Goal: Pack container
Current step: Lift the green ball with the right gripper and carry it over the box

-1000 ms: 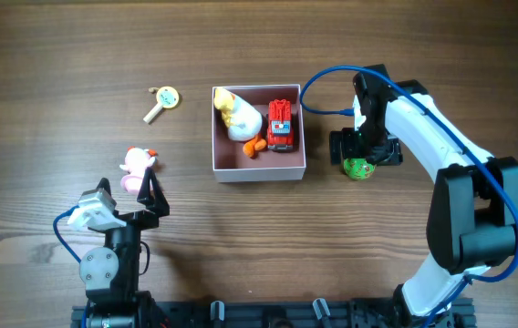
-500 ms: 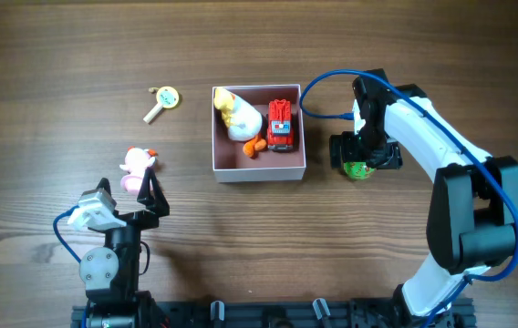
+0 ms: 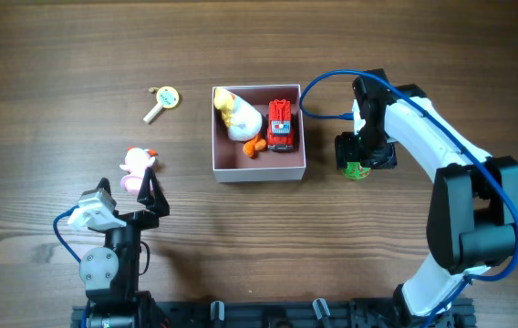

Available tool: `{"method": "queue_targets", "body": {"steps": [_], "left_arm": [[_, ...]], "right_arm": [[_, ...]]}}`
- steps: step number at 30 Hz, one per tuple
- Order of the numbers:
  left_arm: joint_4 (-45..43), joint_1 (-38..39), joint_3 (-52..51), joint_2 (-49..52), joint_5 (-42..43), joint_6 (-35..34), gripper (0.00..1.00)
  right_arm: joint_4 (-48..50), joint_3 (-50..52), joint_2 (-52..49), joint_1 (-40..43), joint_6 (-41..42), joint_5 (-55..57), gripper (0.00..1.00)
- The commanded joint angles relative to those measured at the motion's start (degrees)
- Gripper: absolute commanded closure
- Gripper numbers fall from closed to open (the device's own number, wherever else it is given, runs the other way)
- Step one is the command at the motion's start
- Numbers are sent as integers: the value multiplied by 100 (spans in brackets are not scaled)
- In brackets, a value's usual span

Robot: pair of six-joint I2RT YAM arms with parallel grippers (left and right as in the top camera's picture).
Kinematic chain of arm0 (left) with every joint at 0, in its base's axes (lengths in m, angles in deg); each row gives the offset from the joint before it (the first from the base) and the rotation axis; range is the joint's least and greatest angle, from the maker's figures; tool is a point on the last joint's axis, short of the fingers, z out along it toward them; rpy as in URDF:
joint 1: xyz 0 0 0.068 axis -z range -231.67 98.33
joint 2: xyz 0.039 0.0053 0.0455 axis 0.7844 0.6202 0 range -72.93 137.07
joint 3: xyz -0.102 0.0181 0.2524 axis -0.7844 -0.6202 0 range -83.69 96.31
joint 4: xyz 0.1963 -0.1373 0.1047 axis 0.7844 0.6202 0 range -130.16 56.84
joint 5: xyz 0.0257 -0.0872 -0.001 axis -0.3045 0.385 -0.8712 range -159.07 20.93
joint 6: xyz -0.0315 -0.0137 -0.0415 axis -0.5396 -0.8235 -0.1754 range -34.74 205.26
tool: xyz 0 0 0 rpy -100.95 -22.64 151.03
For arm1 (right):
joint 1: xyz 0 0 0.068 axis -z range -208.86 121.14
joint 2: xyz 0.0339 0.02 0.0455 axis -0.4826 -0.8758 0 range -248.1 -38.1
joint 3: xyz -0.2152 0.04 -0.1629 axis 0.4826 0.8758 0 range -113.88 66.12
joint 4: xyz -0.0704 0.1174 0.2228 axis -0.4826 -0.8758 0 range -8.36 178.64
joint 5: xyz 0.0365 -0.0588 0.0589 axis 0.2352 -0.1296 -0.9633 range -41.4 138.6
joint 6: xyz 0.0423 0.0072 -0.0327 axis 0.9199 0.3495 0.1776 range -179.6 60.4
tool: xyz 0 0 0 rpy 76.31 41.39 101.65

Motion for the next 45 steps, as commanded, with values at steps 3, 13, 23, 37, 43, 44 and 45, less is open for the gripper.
{"method": "queue_targets", "body": {"steps": [3,13,23,37,43,44,45], "left_arm": [[46,-35,-4,-15,70,-46,0],[46,-35,-4,-15,70,-46,0],[46,-35,-4,-15,70,-46,0],[46,-35,-4,-15,70,-46,0],[46,-35,-4,-15,70,-46,0],[46,-35,-4,-15,70,-46,0],[46,-35,-4,-15,70,-46,0]], "right_arm": [[31,52,-42,4,9,-85,34],[-59,-31,-42,4,11,-87,43],[-1091,-1600,-31,2,4,-87,43],[-1718,-4422,2,-448,15,-1709,50],[-1580,-4415,0,-1051,42,-1681,50],[-1561,-4413,0,-1152,31,-1585,49],[-1464,-4376,-13,-1309,31,-1364,49]]}}
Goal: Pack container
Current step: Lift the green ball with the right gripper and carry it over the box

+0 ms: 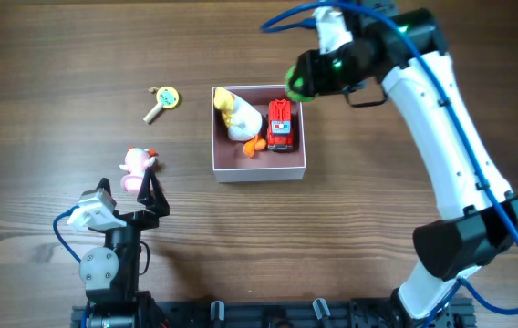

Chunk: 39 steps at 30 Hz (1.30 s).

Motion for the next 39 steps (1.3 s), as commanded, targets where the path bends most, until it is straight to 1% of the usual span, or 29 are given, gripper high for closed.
{"method": "queue_targets", "body": {"steps": [1,7,10,15,20,27,39], "left_arm": [[46,-35,-4,-15,70,-46,0],[46,-35,-4,-15,70,-46,0],[46,-35,-4,-15,70,-46,0],[46,-35,-4,-15,70,-46,0],[46,-35,-4,-15,70,-46,0],[46,-35,-4,-15,70,-46,0],[46,-35,-4,-15,70,-46,0]], "right_arm": [[190,-35,-24,-367,28,295,49],[177,-28,-313,-752,-4,920,49],[173,-28,-544,-837,-17,935,49],[-181,-28,-999,-896,-9,1447,48],[-341,-28,-1263,-896,-44,1462,45],[-332,-11,-1292,-898,-61,1458,43],[-205,435,-1300,-898,-164,1290,41]]}}
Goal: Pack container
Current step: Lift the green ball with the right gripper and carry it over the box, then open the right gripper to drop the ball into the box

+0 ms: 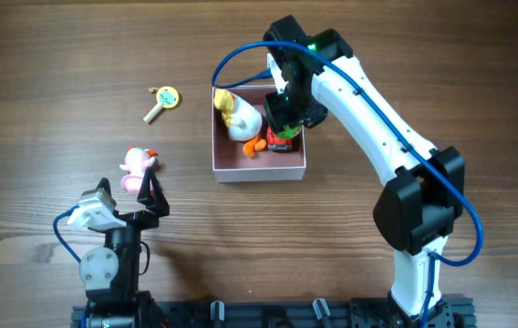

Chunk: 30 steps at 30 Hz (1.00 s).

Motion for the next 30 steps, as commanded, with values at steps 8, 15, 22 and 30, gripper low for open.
{"method": "queue_targets", "body": {"steps": [8,15,22,30], "left_arm": [[44,-35,-4,-15,70,-46,0],[44,-35,-4,-15,70,-46,0],[44,-35,-4,-15,70,-46,0],[44,-35,-4,-15,70,-46,0]], "right_arm": [[9,105,-79,-26,-109,-48,38],[7,103,-79,-24,-109,-48,33],[9,105,-79,-26,-105,-48,32],[4,105,-79,-26,-105,-48,28]]}}
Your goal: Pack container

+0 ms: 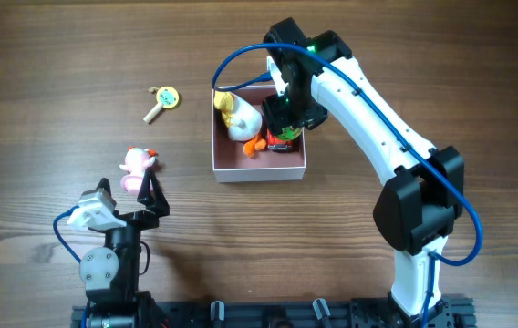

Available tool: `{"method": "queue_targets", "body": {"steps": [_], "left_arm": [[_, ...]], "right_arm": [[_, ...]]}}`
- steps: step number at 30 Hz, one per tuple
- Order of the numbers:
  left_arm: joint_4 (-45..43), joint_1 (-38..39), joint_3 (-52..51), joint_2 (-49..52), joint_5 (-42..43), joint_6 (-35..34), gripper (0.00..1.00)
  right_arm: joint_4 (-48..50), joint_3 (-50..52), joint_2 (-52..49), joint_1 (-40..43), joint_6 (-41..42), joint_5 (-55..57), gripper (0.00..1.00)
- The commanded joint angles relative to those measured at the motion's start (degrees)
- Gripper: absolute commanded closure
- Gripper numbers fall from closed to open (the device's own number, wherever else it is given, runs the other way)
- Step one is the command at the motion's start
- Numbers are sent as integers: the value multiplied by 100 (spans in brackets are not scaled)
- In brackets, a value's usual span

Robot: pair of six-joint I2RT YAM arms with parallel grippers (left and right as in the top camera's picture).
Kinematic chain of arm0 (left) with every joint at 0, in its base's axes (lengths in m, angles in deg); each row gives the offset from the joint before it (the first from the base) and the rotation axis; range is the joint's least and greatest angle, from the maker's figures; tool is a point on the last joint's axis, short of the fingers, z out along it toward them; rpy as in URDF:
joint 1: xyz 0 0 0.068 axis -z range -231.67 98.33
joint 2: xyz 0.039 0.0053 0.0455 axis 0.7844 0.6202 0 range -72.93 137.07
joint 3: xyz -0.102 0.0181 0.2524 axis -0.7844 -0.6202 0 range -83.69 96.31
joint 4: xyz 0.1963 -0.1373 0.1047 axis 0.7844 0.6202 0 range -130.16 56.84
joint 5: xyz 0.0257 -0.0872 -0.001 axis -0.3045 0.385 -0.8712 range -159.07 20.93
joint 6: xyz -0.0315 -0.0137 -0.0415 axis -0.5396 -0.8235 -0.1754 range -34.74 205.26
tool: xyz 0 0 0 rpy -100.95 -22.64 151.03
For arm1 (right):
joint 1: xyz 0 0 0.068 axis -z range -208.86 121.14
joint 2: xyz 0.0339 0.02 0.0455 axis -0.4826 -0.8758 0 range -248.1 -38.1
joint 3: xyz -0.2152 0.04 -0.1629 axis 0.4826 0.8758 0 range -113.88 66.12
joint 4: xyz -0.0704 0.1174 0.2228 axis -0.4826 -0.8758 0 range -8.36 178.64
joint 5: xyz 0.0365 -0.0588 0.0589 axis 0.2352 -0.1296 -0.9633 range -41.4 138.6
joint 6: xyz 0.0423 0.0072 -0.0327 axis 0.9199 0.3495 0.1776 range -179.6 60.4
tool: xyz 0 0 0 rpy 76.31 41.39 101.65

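Observation:
An open white box (259,169) sits mid-table. Inside lie a white and yellow duck-like toy (239,117), an orange piece (254,145) and a red toy truck (282,143), mostly covered by my right gripper (284,130). The right gripper reaches down into the box's right half, and a small green toy (287,134) shows at its tip. Its fingers are hidden under the wrist. My left gripper (131,193) rests near the front left with its fingers spread and nothing between them.
A pink figure (136,166) lies on the table just beyond the left gripper. A yellow and green key-shaped toy (161,99) lies further back on the left. The right arm (378,137) stretches from the front right across to the box.
Almost nothing differs. The right gripper still sits in the box's right half over the truck, its dark body looking slightly wider. The green toy shows at the same spot.
The right gripper was first down on the green toy on the table right of the box. Then it held the toy high near the box's back right corner. By the last moment it was lowered into the box, where it remains. The left arm never moved.

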Motion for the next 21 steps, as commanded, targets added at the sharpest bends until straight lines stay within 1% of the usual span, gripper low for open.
{"method": "queue_targets", "body": {"steps": [1,6,8,17,21], "left_arm": [[46,-35,-4,-15,70,-46,0],[46,-35,-4,-15,70,-46,0],[46,-35,-4,-15,70,-46,0],[46,-35,-4,-15,70,-46,0],[46,-35,-4,-15,70,-46,0]], "right_arm": [[-2,48,-79,-26,-13,-46,28],[2,48,-79,-26,-13,-46,27],[2,48,-79,-26,-15,-44,24],[28,46,-79,-24,-20,-37,23],[87,11,-76,-7,2,39,14]]}}
